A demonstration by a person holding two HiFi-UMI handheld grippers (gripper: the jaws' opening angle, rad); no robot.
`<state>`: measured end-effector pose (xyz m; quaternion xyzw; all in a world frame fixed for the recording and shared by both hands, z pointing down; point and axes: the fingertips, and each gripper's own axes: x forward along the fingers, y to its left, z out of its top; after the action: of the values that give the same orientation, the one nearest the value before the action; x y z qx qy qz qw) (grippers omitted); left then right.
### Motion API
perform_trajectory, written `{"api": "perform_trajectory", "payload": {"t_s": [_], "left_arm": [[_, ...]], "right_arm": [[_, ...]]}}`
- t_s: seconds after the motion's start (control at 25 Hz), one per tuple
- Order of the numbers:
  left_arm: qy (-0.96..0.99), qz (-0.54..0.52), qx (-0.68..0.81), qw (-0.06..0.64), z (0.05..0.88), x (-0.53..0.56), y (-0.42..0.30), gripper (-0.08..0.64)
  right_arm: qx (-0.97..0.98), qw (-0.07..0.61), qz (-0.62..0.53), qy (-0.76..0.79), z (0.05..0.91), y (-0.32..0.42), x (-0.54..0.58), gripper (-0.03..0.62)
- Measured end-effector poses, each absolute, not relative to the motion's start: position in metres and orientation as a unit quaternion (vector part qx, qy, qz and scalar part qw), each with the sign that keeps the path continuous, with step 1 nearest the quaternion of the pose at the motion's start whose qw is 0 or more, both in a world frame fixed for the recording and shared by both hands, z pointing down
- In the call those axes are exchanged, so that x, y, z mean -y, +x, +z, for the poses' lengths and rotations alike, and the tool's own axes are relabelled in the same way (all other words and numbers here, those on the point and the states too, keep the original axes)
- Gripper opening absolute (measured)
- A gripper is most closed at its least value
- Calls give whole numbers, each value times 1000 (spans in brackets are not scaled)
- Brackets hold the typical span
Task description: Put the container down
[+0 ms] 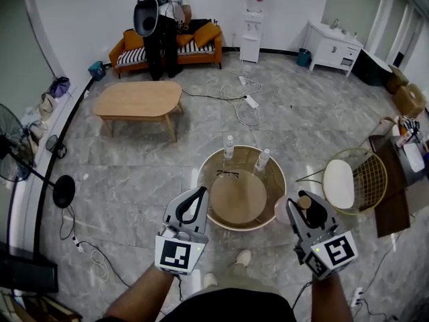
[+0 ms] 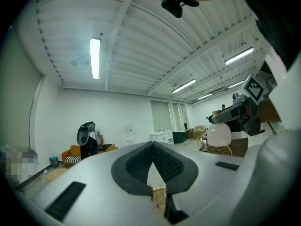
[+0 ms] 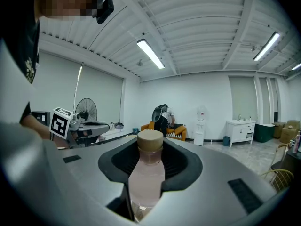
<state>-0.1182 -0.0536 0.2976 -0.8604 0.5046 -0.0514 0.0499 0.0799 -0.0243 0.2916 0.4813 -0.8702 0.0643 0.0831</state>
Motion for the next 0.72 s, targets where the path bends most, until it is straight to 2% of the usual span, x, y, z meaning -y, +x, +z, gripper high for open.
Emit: {"api": "perform_trajectory", "payload": {"t_s": [0.72], "left_arm": [[-854, -57, -514, 56, 302, 135, -64, 15]], "right_arm": [[880, 61, 79, 465, 296, 123, 109, 147]]}}
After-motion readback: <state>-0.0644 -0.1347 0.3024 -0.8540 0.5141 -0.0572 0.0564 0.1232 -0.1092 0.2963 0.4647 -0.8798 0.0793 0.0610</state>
